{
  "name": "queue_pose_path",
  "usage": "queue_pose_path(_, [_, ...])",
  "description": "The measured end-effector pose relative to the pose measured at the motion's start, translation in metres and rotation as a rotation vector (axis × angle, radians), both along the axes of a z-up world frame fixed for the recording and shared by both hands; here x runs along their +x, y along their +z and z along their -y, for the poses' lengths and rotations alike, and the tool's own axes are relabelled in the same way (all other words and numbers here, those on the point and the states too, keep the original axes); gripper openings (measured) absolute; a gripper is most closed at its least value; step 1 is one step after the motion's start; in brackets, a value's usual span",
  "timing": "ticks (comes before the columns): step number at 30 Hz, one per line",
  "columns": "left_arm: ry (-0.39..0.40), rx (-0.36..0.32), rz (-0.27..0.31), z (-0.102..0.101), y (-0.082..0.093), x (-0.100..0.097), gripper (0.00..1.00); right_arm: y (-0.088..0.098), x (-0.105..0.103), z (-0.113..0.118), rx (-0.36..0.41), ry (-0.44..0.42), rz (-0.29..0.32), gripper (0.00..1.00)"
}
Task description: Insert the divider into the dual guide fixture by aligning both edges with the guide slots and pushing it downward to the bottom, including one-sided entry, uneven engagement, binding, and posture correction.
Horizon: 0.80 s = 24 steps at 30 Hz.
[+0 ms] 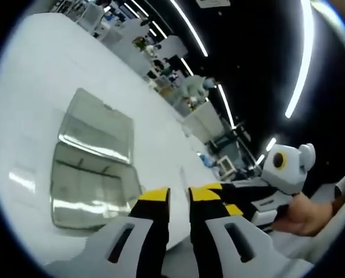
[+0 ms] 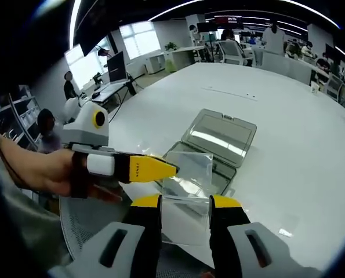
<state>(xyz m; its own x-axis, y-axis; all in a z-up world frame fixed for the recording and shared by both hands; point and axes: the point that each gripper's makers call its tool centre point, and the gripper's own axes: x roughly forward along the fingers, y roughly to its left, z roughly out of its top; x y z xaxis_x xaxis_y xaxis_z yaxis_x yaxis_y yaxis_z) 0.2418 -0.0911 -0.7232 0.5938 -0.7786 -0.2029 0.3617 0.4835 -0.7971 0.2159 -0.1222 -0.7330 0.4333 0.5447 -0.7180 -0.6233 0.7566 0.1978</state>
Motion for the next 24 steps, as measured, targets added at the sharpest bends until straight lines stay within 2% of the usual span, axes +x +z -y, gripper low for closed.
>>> queue_pose_path(8, [-0.003,-0.025,-0.008,0.0038,0.0032,-0.0007,0.0,-0.0001,-0.0009,-0.0021,0.004,0.004,-0.001,0.27])
queue_pose_path(15, [-0.003,-0.053,-0.031,0.0047,0.003,-0.0022,0.0,-0.0019,-0.0013,-0.0013,0.005,0.003,-0.006,0.27])
queue_pose_path(20, [-0.003,-0.103,-0.085,0.0042,-0.0003,-0.0026,0.0,-0.0032,-0.0028,-0.0017,0.005,0.001,-0.012,0.27])
queue_pose_path(24, [-0.013,-0.097,-0.072,0.0061,0.002,-0.0037,0.0,-0.0043,-0.0032,-0.0018,0.011,-0.004,-0.016,0.28])
